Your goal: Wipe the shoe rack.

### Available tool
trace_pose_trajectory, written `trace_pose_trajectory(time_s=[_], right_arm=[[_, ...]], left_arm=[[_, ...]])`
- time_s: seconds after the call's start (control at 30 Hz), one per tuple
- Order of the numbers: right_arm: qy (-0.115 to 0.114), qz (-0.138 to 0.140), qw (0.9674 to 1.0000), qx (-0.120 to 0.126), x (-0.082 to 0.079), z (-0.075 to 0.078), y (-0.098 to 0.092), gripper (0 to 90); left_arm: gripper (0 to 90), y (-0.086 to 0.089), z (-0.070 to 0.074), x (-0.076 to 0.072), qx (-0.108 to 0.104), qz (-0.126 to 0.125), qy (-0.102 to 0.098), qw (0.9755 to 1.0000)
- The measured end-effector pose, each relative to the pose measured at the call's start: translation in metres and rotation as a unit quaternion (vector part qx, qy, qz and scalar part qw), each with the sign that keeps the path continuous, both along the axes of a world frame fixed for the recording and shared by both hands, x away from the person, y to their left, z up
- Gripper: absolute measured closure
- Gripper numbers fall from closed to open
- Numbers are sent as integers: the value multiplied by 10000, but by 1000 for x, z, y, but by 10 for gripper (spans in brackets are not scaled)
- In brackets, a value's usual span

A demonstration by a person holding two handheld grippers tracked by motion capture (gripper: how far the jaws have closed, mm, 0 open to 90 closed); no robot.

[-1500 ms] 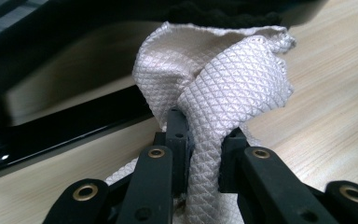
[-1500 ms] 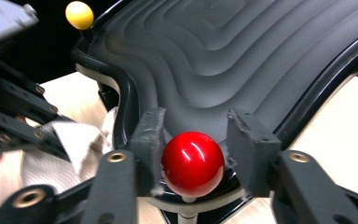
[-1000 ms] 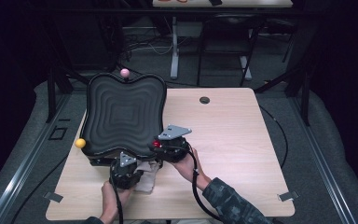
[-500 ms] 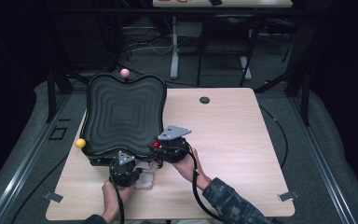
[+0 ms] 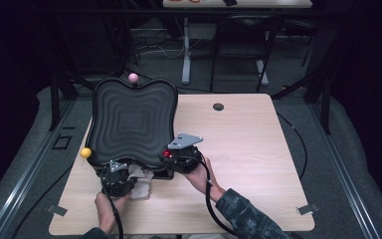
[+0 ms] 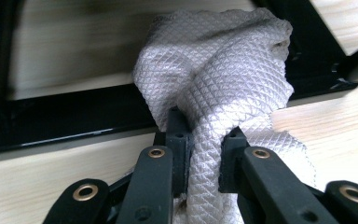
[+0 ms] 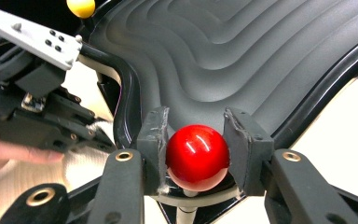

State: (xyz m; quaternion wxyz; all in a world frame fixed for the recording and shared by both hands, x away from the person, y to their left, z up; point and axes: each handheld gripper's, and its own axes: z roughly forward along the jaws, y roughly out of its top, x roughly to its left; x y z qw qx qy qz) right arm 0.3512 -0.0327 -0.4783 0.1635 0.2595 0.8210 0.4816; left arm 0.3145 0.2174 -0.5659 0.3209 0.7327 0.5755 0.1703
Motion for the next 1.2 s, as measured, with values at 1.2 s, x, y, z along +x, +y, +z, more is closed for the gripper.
trace_pose_trajectory(time_s=[1.2], right_arm=[[9,36,10000,-51,1,0,0,604]], left_arm=[[792,71,2,-5,535,1120,96,9922]])
